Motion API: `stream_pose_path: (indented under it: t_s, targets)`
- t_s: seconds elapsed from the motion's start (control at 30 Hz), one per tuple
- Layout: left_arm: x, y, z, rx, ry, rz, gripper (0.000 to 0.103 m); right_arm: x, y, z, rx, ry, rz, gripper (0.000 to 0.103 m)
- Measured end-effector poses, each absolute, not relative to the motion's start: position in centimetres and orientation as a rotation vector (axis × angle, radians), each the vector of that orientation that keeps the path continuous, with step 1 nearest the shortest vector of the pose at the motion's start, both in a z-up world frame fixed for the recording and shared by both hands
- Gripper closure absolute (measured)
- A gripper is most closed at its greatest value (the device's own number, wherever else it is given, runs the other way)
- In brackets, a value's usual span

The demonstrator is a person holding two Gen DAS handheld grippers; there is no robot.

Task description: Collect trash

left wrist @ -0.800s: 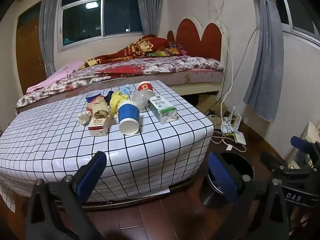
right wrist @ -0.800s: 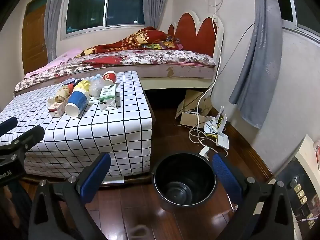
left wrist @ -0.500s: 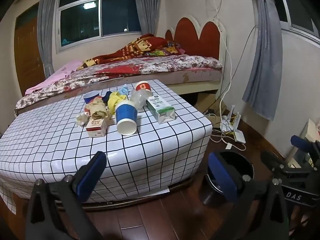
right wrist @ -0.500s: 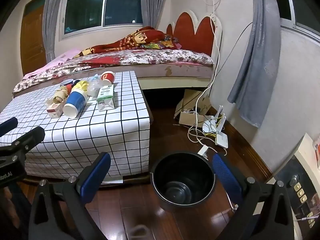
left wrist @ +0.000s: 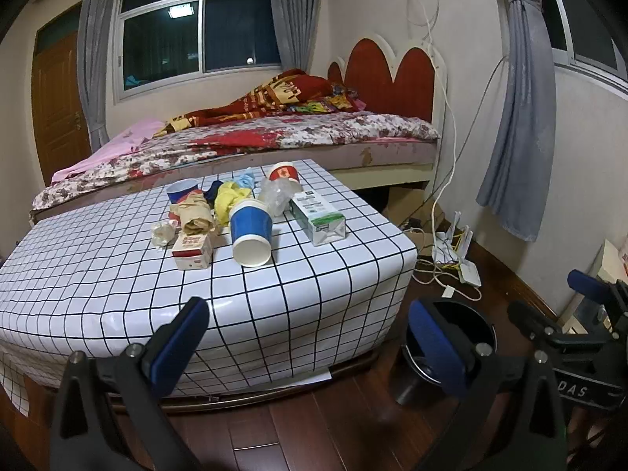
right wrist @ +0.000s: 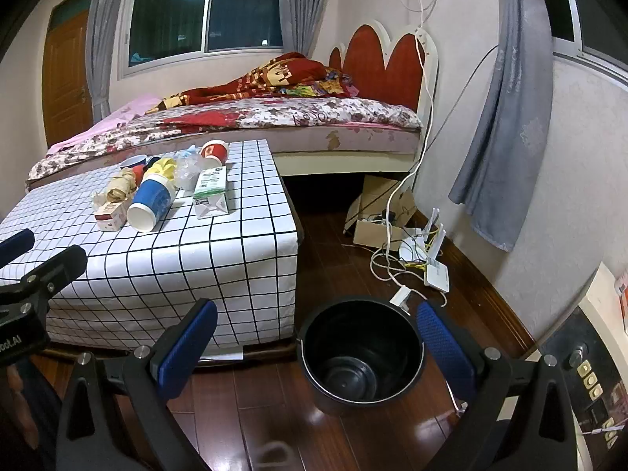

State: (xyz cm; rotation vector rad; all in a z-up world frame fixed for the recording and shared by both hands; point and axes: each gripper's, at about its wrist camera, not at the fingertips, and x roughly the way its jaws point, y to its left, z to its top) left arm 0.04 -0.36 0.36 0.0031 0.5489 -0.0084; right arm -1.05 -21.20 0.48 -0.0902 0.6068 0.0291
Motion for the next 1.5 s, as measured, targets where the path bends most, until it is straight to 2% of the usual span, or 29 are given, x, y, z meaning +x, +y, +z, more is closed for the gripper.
stream_pose_path:
  t_s: [1.5]
  targets:
    - [0.3, 0.9, -0.3, -0.014, 0.55, 0.003, 0.001, -0.7, -20.4, 0.5, -0.098, 0.61, 0.04, 0.001]
